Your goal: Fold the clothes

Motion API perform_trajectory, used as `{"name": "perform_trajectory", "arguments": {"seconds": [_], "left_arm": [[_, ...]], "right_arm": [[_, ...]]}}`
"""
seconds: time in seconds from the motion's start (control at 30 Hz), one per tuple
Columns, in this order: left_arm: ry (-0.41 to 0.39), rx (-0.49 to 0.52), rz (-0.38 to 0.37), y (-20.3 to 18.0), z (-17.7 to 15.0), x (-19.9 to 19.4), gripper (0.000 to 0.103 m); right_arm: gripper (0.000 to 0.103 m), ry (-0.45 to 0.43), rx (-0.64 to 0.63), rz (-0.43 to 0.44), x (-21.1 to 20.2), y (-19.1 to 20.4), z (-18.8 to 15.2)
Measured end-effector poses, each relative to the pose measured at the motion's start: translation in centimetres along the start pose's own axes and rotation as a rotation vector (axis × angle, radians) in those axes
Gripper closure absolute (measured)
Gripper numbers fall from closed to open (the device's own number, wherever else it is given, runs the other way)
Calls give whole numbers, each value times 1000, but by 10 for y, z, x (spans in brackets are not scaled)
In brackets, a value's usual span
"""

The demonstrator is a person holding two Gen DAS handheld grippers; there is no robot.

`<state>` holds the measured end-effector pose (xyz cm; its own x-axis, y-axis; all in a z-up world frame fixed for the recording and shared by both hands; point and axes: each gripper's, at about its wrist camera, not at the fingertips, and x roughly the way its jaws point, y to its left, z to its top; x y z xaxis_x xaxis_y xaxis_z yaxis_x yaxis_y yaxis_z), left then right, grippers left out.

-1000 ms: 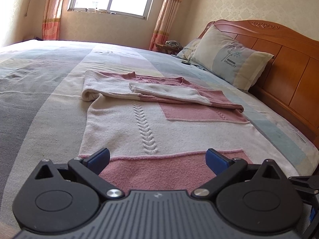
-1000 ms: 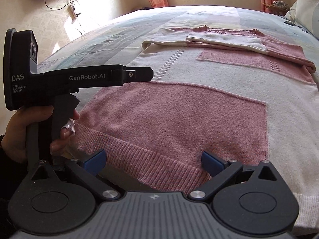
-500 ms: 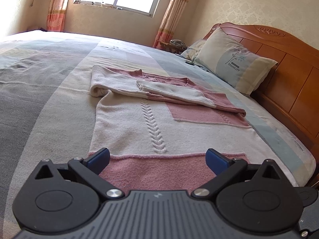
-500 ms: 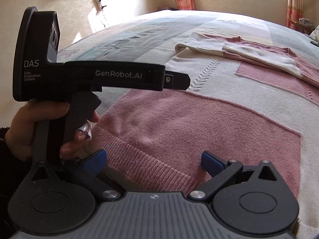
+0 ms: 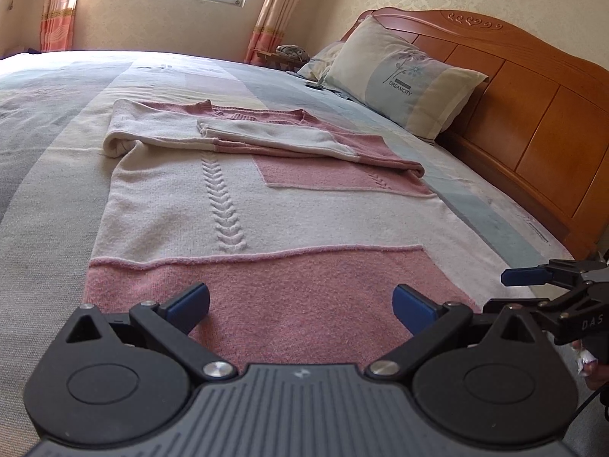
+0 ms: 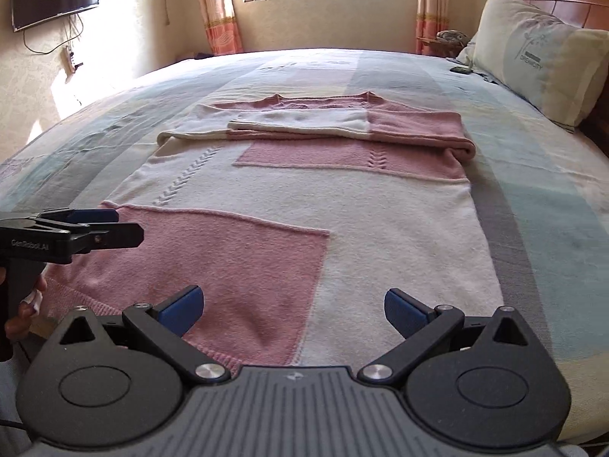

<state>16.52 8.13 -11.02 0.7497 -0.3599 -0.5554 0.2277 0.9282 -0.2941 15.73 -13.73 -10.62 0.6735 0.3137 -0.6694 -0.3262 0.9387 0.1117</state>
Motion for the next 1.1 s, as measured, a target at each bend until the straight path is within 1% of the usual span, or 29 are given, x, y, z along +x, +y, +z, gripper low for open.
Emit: {"name": "perform_trajectory", "arguments": {"seconds": [0.07, 0.13, 0.27, 0.37, 0.47, 0.5, 0.57, 0.6, 0.7, 0.73, 0.77, 0.8, 0.83, 0.97, 1.0, 1.07, 1.1], "left_arm": [[1, -12, -6, 3, -1, -1, 1], [-10, -36, -29, 9, 5, -6, 1], [-68, -130, -90, 31, 34, -10, 1], [-40, -194, -141, 58, 58, 4, 1], [56, -245, -142, 83, 67, 35, 1], [47, -269, -149, 90, 65, 38, 1], [3, -317, -167, 104, 60, 39, 1], [-19, -327, -134, 108, 61, 34, 1], [-87, -345, -4, 116, 69, 18, 1], [-101, -348, 7, 117, 73, 16, 1], [-106, -350, -20, 118, 76, 15, 1], [-105, -355, -70, 117, 78, 16, 1], [-94, -344, -93, 113, 79, 20, 1], [-44, -275, -143, 93, 82, 40, 1], [-29, -266, -115, 92, 81, 44, 1], [-12, -291, -20, 98, 76, 48, 1], [-23, -307, -12, 103, 75, 45, 3]], "right_arm": [[0, 10, 30, -13, 8, -12, -8], [0, -7, 4, -20, 11, -10, -16], [0, -26, -68, -44, 15, -3, -28], [0, -40, -88, -58, 15, 0, -31], [0, -47, -83, -54, 15, -2, -31], [0, -45, -84, -56, 15, -2, -31], [0, -41, -84, -61, 15, -1, -30], [0, -38, -83, -65, 15, 0, -30], [0, -29, -77, -79, 16, 2, -28], [0, -28, -71, -84, 17, 2, -28], [0, -26, -67, -89, 17, 3, -28], [0, -24, -66, -93, 18, 4, -27], [0, -22, -66, -97, 18, 4, -27], [0, -14, -57, -104, 18, 5, -26], [0, -14, -55, -107, 18, 6, -26], [0, -14, -53, -112, 18, 6, -26], [0, -15, -52, -112, 18, 6, -26]]}}
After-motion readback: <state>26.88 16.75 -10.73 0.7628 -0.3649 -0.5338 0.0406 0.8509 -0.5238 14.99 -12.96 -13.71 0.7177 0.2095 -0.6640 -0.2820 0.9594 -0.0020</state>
